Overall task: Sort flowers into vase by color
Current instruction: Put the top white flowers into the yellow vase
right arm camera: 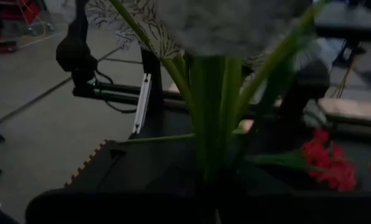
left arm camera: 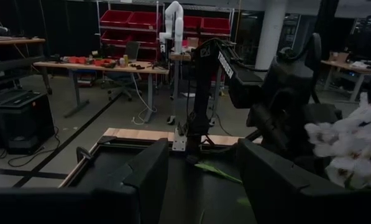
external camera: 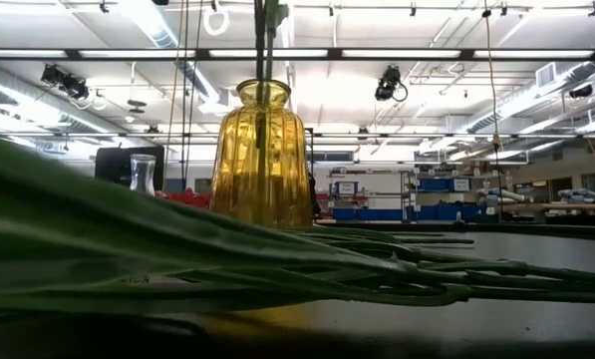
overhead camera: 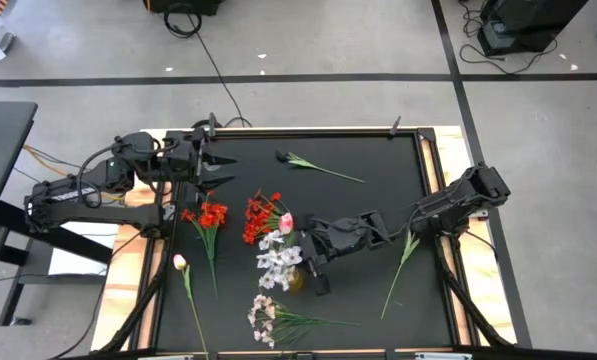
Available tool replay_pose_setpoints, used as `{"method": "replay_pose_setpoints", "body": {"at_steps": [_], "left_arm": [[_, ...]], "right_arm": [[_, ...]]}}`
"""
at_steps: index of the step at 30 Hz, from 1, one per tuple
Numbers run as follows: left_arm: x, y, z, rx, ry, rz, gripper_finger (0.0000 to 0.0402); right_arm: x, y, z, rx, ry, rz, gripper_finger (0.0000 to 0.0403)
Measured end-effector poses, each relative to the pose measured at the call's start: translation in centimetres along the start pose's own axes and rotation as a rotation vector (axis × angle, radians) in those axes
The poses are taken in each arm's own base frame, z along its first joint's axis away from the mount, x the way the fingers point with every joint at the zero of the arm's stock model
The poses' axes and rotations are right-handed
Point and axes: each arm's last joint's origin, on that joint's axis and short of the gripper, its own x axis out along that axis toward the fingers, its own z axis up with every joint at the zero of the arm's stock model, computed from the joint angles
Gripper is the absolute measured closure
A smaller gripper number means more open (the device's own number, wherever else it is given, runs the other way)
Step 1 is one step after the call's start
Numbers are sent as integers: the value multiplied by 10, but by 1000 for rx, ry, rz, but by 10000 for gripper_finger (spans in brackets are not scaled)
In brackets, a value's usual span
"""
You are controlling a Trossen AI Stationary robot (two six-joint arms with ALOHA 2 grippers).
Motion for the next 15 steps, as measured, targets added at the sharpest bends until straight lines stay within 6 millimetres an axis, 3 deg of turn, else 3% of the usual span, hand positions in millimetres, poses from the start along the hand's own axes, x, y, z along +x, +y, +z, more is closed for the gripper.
{"method": "replay_pose_setpoints", "body": {"at_steps": [9, 15], "left_arm": [[0, 0, 0, 0, 0, 0, 205], [0, 0, 0, 0, 0, 0, 205]], "right_arm": [[2, -8, -1, 90, -4, -5, 311], [2, -13, -5, 153, 47, 20, 261]]}}
